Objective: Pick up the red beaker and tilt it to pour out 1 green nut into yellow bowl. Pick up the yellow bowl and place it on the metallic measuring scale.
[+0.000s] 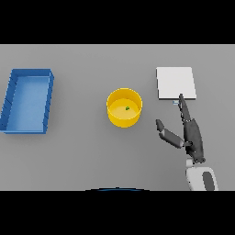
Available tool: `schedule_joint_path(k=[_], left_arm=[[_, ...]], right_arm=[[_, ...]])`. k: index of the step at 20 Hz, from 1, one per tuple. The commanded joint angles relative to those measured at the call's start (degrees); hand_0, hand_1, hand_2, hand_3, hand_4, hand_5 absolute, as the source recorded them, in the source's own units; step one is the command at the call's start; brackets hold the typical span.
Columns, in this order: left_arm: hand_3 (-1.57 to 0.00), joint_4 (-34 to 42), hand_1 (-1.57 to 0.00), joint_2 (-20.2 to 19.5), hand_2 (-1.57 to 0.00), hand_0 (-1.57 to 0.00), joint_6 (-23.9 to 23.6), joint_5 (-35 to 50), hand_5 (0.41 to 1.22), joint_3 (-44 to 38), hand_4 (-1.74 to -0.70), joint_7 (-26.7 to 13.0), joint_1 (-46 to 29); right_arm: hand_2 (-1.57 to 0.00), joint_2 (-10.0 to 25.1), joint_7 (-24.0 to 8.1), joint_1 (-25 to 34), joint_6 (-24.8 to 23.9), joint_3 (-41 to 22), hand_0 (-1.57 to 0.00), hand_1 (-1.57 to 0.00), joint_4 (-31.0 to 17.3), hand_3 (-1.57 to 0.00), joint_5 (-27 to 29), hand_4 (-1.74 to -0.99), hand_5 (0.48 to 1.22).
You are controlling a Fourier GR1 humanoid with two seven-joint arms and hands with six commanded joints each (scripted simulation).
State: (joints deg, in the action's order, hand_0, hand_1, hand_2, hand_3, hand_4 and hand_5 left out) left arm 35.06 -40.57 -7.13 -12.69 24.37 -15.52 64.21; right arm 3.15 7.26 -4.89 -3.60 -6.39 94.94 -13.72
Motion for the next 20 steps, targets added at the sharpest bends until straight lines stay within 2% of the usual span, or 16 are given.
schedule_joint_path(k=[1,5,7,9,13,14,16,18,19,20], left_arm=[[-1.45,3.18,-1.57,-0.63,-1.57,-1.57,-1.66,1.83,1.221,-0.81,-1.74,-2.63,-2.68],[-1.45,16.72,-1.57,-3.29,-1.57,-1.57,-8.67,7.08,1.221,-1.06,-1.74,-11.44,-16.31],[-1.45,22.10,-1.57,-4.40,-1.57,-1.57,-11.58,8.97,1.221,-0.84,-1.74,-12.31,-22.30],[-1.45,26.10,-1.57,-4.78,-1.57,-1.57,-14.17,9.99,1.221,-0.09,-1.74,-14.92,-26.23],[-1.51,29.11,-1.57,-4.79,-1.57,-1.57,-17.35,12.11,1.221,0.72,-1.74,-16.70,-30.95],[-1.52,29.46,-1.57,-4.71,-1.57,-1.57,-17.75,12.38,1.199,1.19,-1.74,-17.31,-31.29],[-1.54,29.73,-1.57,-4.36,-1.57,-1.57,-18.88,12.73,1.117,2.32,-1.74,-17.79,-31.85],[-1.55,29.72,-1.57,-4.74,-1.57,-1.57,-19.46,12.80,0.967,4.08,-1.74,-19.38,-31.93],[-1.55,30.36,-1.57,-5.40,-1.57,-1.57,-18.65,13.01,0.908,5.08,-1.67,-19.27,-32.30],[-1.50,30.47,-1.57,-5.99,-1.57,-1.57,-17.65,13.20,0.865,5.62,-1.53,-19.47,-32.25]], right_arm=[[0.00,0.03,-0.13,0.14,0.02,-0.35,0.00,0.00,-0.45,0.00,-0.57,-1.209,0.620],[0.00,1.02,0.01,-0.40,0.64,-0.61,0.00,0.00,0.94,0.00,-0.85,-1.206,0.653],[0.00,0.32,-0.47,-0.38,0.42,-1.03,0.00,0.00,0.15,0.00,-1.17,-1.210,0.660],[0.00,0.48,-0.44,-0.08,0.20,-0.81,0.00,0.00,-0.14,0.00,-1.32,-1.217,0.664],[0.00,0.73,0.26,-0.62,0.64,-1.20,0.00,0.00,0.45,0.00,-1.42,-1.217,0.666],[0.00,0.61,-0.94,0.06,0.29,-1.09,0.00,0.00,0.32,0.00,-1.65,-1.216,0.667],[0.00,0.80,-0.53,-0.13,0.20,-1.02,0.00,0.00,0.41,0.00,-1.77,-1.207,0.665],[0.00,0.56,-0.17,-0.01,0.32,-0.85,0.00,0.00,-0.34,0.00,-1.32,-1.205,0.664],[0.00,0.90,0.99,-0.30,0.53,-0.88,0.00,0.00,-0.11,0.00,-1.28,-1.202,0.667],[0.00,0.75,1.11,-0.57,0.31,-1.01,0.00,0.00,-0.04,0.00,-1.53,-1.197,0.664]])
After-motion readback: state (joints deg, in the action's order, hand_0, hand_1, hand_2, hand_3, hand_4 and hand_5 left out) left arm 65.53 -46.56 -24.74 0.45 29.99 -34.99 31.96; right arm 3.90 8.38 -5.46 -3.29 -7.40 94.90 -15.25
